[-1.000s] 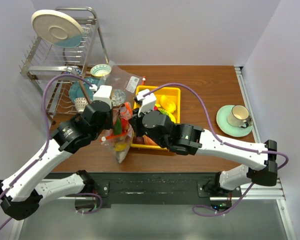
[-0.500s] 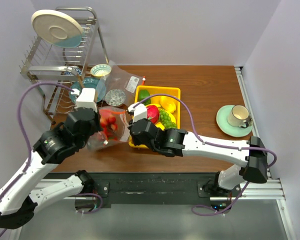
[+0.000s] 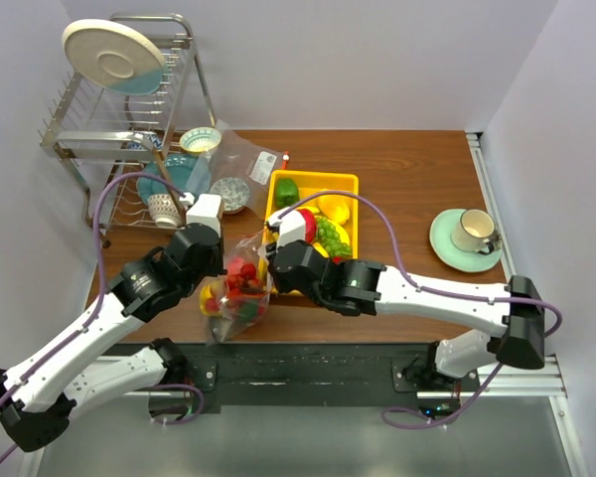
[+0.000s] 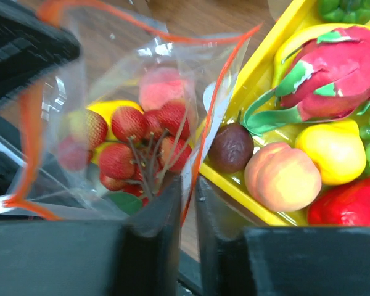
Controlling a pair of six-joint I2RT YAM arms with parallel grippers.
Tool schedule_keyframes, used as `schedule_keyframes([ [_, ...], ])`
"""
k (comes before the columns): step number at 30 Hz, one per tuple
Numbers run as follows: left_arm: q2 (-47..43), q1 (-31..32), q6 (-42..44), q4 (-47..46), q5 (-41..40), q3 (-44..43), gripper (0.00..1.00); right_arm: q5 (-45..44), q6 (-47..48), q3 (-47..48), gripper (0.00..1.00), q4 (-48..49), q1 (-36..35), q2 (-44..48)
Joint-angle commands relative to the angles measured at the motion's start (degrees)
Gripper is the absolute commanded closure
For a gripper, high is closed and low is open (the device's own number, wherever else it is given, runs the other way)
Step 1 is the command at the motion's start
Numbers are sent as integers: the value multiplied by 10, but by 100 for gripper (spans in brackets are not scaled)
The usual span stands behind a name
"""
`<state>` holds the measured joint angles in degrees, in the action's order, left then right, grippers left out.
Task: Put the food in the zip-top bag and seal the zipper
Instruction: Adjust the zipper food storage bag at the center of the board.
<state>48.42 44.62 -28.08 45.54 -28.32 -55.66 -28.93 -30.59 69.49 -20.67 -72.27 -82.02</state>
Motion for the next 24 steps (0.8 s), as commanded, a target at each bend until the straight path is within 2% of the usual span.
schedule_keyframes([
  [1,-3,-3,-9,-42,20,5,100,-7,11,26,76,5,3,36],
  [9,-6,-3,-13,-43,38,-3,100,39,31,96,76,-3,16,7],
  [15,-9,-3,-9,-33,35,-23,100,54,30,104,75,-25,46,4],
  [24,-11,-2,4,4,10,-59,100,114,29,49,73,-50,189,46],
])
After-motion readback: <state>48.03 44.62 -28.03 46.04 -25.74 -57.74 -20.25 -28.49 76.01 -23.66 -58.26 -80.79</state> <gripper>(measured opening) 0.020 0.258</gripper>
